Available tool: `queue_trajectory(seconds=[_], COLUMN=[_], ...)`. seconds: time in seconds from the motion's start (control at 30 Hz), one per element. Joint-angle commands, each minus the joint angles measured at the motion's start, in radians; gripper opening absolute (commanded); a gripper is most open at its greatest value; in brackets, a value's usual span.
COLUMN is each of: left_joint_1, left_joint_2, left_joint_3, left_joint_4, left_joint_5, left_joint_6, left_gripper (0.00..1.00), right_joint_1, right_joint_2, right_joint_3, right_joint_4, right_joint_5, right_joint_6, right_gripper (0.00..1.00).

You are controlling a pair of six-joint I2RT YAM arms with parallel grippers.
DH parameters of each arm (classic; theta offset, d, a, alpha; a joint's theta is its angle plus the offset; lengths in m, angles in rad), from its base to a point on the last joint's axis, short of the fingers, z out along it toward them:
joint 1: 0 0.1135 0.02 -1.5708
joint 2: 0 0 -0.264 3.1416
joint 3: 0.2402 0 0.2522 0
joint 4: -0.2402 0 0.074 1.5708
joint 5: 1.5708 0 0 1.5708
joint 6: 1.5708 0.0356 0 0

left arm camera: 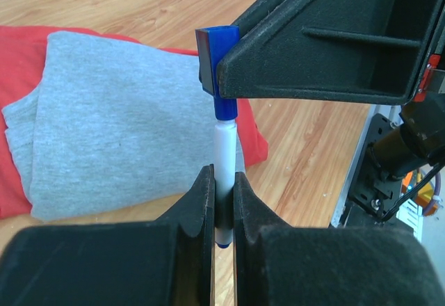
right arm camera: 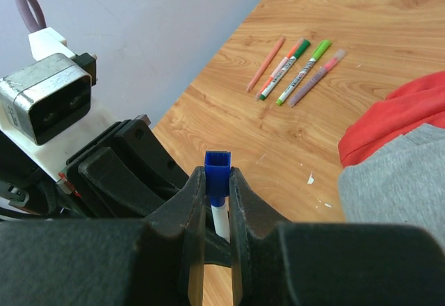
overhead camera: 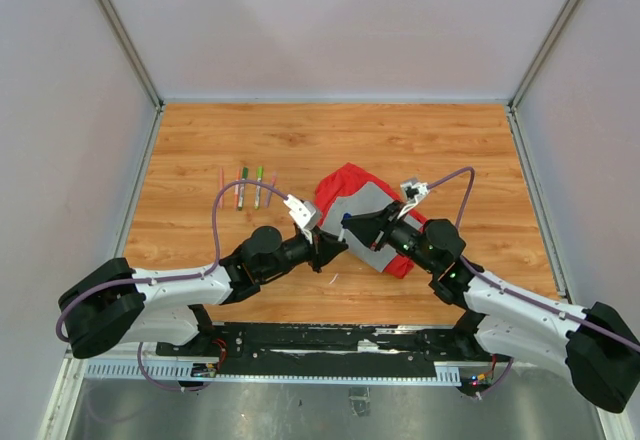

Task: Insert the pens into the pen caps
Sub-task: Insert the pen cap onto the pen, then press the pen cap onto the pen.

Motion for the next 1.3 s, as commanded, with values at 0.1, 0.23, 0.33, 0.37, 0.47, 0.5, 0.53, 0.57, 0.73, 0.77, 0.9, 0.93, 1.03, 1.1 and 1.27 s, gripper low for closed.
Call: queue_trajectory(seconds=[0.1, 0.23, 0.33, 0.37, 0.47, 0.5, 0.53, 0.57, 0.73, 0.77, 0.9, 0.93, 1.03, 1.1, 1.27], left_joint_1=[-0.007, -0.007, -0.007, -0.006, -0.006, -0.007, -0.007, -0.007, -0.007, -0.008, -0.008, -0.008, -0.007, -0.006, -0.007], left_joint_2=[-0.012, -0.010, -0.011, -0.013, -0.016, -0.018, -0.018, -0.017, -0.013, -0.012, -0.006, -0.005, -0.003, -0.003, 0.001], left_joint_3=[0.027, 0.027, 0.027, 0.028, 0.023, 0.023, 0.023, 0.022, 0.023, 0.022, 0.024, 0.025, 0.025, 0.026, 0.026], left_joint_4=[0.092, 0.093, 0.092, 0.092, 0.096, 0.098, 0.098, 0.099, 0.101, 0.101, 0.101, 0.101, 0.101, 0.100, 0.102], left_joint_5=[-0.017, -0.018, -0.020, -0.021, -0.021, -0.021, -0.020, -0.020, -0.018, -0.018, -0.015, -0.015, -0.015, -0.015, -0.009], left_joint_6=[0.024, 0.024, 0.026, 0.026, 0.024, 0.024, 0.025, 0.025, 0.024, 0.023, 0.023, 0.023, 0.023, 0.024, 0.023], left_gripper=[0.00, 0.00, 0.00, 0.00, 0.00, 0.01, 0.01, 0.01, 0.00, 0.01, 0.01, 0.01, 0.00, 0.00, 0.00], right_joint_1=[0.071, 0.078, 0.083, 0.086, 0.102, 0.106, 0.108, 0.109, 0.109, 0.109, 0.109, 0.109, 0.109, 0.109, 0.109], right_joint_2=[0.024, 0.015, 0.009, 0.007, 0.003, 0.005, 0.005, 0.005, -0.021, -0.031, -0.085, -0.103, -0.183, -0.245, -0.373], right_joint_3=[-0.053, -0.056, -0.058, -0.060, -0.068, -0.071, -0.076, -0.082, -0.101, -0.103, -0.104, -0.104, -0.097, -0.085, 0.011], right_joint_4=[-0.060, -0.071, -0.089, -0.095, -0.104, -0.104, -0.104, -0.103, -0.098, -0.099, -0.129, -0.145, -0.207, -0.269, -0.494], right_joint_5=[-0.009, 0.001, 0.004, 0.007, 0.020, 0.024, 0.024, 0.024, 0.023, 0.023, 0.031, 0.037, 0.068, 0.100, 0.240], right_joint_6=[-0.008, -0.013, -0.017, -0.020, -0.033, -0.040, -0.045, -0.049, -0.051, -0.052, -0.061, -0.065, -0.072, -0.062, -0.068], right_gripper=[0.01, 0.01, 0.01, 0.00, 0.01, 0.01, 0.00, 0.00, 0.13, 0.15, 0.26, 0.30, 0.39, 0.44, 0.59])
